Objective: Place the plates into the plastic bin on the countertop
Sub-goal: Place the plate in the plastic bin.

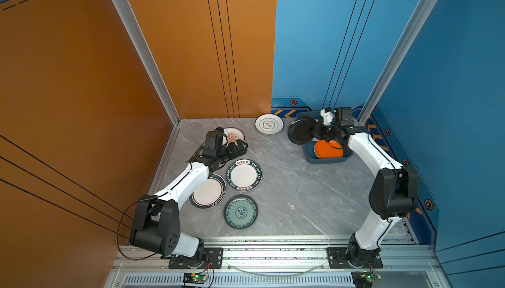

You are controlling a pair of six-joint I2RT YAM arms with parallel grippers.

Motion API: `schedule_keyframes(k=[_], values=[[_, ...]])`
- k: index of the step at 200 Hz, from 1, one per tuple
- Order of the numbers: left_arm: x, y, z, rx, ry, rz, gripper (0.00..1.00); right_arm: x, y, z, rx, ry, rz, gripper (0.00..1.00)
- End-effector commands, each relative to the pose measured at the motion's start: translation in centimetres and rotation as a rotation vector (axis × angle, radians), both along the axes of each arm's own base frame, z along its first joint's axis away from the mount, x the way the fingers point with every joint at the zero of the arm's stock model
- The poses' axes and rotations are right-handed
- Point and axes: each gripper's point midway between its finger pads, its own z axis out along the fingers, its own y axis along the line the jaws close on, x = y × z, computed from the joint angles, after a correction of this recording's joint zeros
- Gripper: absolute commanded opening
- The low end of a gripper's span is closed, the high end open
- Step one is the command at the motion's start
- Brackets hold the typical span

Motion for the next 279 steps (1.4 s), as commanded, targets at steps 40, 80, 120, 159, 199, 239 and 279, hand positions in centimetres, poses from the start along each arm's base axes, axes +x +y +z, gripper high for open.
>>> schedule_keyframes(k=[40, 80, 120, 159, 199, 239, 279], values=[[0.2, 2.7, 0.2, 0.039, -0.008, 0.032, 0.98, -2.9, -7.8, -7.7, -0.107, 0.208, -0.105, 0.0], [0.3, 3.0, -0.1, 0.034, 0.002, 0.028, 0.98, -2.6, -8.2, -10.5, -0.108, 0.261, -0.108, 0.0], [0.1, 3.9, -0.6, 0.029, 0.011, 0.041, 0.98, -3.4, -10.3, -13.2, -0.166, 0.332, -0.156, 0.0], [0.2, 4.5, -0.7, 0.013, 0.012, 0.048, 0.98, -3.6, -11.7, -14.0, -0.213, 0.359, -0.185, 0.0], [0.3, 4.9, -0.4, 0.003, 0.006, 0.049, 0.98, -3.6, -13.0, -15.3, -0.216, 0.392, -0.216, 0.06], [0.0, 5.4, -0.6, 0.001, 0.009, 0.056, 0.98, -3.5, -14.6, -14.8, -0.215, 0.383, -0.269, 0.12], [0.1, 5.5, -0.5, -0.003, 0.007, 0.057, 0.98, -3.5, -15.4, -13.8, -0.215, 0.362, -0.301, 0.31]])
